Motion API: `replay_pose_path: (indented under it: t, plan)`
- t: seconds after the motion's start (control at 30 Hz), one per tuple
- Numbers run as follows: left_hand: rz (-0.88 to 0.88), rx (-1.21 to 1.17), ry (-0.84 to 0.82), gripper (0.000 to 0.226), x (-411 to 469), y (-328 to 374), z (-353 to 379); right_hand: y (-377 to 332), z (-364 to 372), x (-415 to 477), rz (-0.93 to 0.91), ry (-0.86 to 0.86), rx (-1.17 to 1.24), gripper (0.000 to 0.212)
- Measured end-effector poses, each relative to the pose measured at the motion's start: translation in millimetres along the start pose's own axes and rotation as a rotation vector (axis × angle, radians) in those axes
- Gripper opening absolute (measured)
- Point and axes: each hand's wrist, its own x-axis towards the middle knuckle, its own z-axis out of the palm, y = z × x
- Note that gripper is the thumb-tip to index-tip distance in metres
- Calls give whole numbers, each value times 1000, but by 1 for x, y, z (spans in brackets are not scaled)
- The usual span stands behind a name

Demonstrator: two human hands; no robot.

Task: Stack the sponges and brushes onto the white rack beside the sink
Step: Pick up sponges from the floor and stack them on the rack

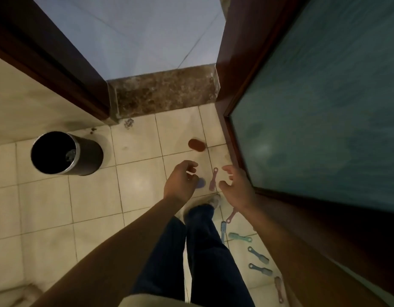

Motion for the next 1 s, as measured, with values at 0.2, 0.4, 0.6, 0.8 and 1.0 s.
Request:
replay_pose_path:
  t: [0.2,0.4,0.6,0.8,1.0]
  plan:
    - [-52,-13,-67,31,83,-46,30,29,43,82,65,-58,-12,42]
    - [-103,151,-184,34,190,-139,86,103,127,182,135,-98,9,42]
    - [-124,255,-315,43,275,-238,135,188,215,267,255,-175,8,45]
    - [-194,420,-476,51,328,-322,171,246,275,315,264,-270,-126,49]
    - [-309,469,-574,61,343,-367,207,281,308,342,341,-329,-149,50]
